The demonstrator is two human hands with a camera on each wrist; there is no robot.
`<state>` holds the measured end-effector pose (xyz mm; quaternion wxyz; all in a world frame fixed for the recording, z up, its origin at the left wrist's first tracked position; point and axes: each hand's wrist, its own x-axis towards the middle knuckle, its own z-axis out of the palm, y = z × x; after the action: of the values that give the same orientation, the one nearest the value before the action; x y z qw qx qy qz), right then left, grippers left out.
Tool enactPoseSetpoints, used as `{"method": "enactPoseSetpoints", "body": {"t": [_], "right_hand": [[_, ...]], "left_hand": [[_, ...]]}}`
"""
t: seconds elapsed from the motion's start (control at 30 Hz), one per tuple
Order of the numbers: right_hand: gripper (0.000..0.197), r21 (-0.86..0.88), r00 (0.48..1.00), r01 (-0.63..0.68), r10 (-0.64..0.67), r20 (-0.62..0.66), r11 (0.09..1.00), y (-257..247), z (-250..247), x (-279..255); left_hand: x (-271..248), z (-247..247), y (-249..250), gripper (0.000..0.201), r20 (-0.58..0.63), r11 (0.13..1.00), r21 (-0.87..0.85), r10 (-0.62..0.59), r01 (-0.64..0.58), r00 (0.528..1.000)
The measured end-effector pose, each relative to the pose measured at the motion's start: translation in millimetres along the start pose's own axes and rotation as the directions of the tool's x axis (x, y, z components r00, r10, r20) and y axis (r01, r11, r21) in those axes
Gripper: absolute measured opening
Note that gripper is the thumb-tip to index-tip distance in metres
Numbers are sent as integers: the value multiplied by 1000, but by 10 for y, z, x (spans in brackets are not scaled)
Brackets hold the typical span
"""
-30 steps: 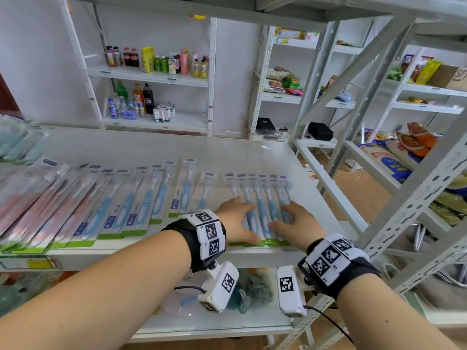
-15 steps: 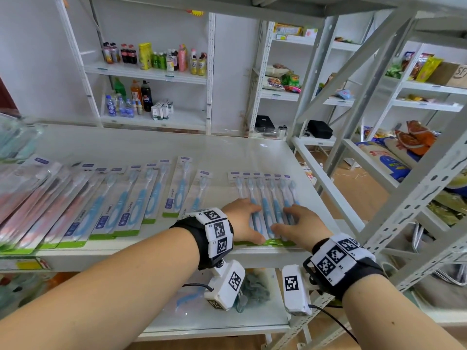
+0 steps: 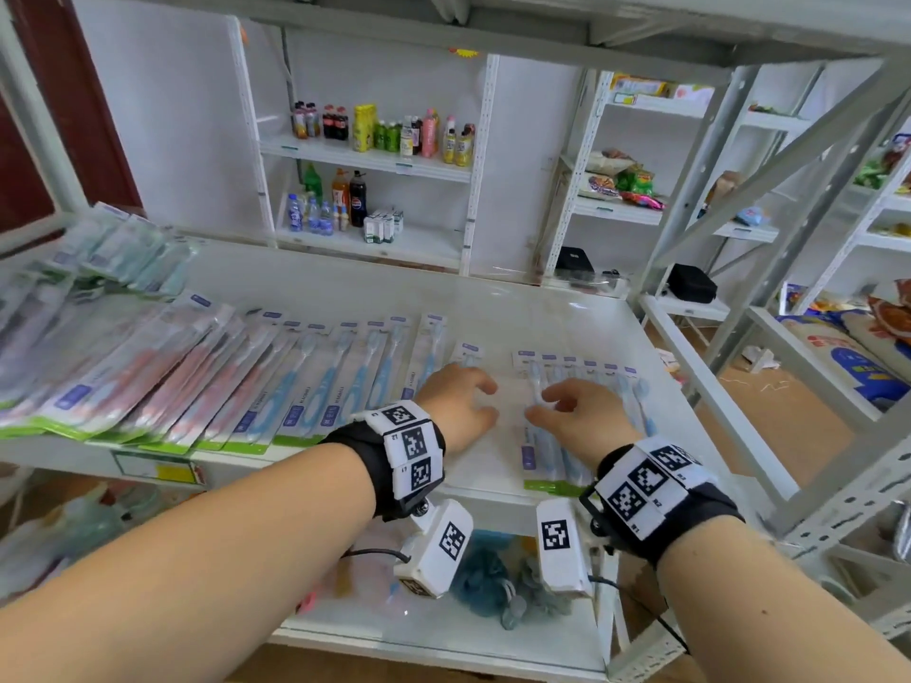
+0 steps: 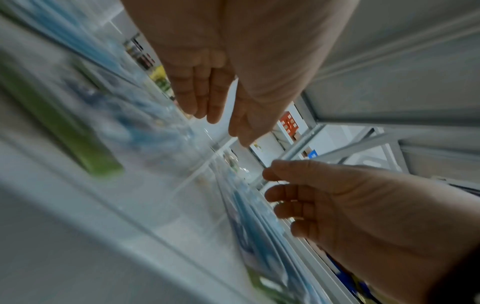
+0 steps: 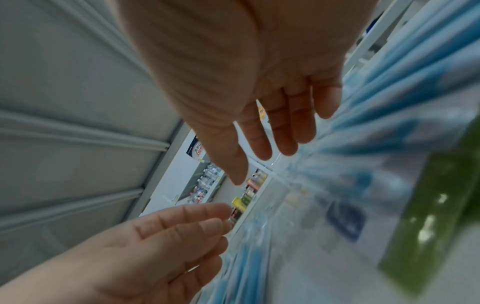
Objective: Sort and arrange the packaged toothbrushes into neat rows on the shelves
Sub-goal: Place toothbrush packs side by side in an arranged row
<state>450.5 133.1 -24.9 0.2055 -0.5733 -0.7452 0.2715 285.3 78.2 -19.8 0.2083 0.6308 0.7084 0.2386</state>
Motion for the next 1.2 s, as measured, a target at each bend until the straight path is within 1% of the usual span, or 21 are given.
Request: {"method": "enactPoseSetpoints", "body": {"t": [0.1,0.17,0.23,0.3,0.37,0.43,0.47,0.5,0.6,0.7,0.8,0.97,1.1,1.2], "right_hand": [[41,-44,989,2,4,146,999,-252,225,40],[40,-109,972,-9,34,232,994,-392,384,58],[41,-182,964,-24,71,256,983,-509,534,79],[50,-225,957,-59,119,265,973,-610,657,93],[64,-256,945,-65,142,295,965,-677,741,100],[73,-287,935,-42,139,327,957,-702,787,101],[72,-303,932,-32,138,335,952,-706,798,103],[67,-325,930,-25,141,339,945,-708,799,108],[43,-409,928,-15,165,335,912,-718,755,133],[35,-457,940,-53,199,276,888,-713,661,154],[35,-483,943,-87,229,243,871,-688,601,170],[34,-482,936,-138,274,223,865,-641,608,205],[41,-438,935,-163,280,217,884,-594,614,235],[44,-368,941,-179,269,208,912,-573,627,238]], "left_hand": [[-85,-269,-231,36,-62,989,9,-146,147,987],[-145,-435,-381,37,-69,969,58,-237,241,969],[-216,-580,-521,40,-73,938,136,-311,319,947],[-288,-689,-643,43,-84,901,214,-368,377,926],[-342,-749,-736,43,-92,859,297,-409,417,908],[-378,-766,-811,40,-76,833,345,-433,431,898],[-386,-762,-837,37,-57,831,351,-440,431,896],[-390,-755,-856,35,-33,832,352,-447,429,894],[-388,-732,-888,35,27,835,359,-456,417,889],[-356,-726,-881,36,47,856,346,-425,385,904],[-312,-717,-897,37,52,863,346,-410,368,911],[-263,-678,-971,42,-26,845,349,-423,405,906],[-200,-676,-1034,43,-37,855,271,-450,442,892],[-153,-710,-1065,38,-16,846,250,-483,471,876]]}}
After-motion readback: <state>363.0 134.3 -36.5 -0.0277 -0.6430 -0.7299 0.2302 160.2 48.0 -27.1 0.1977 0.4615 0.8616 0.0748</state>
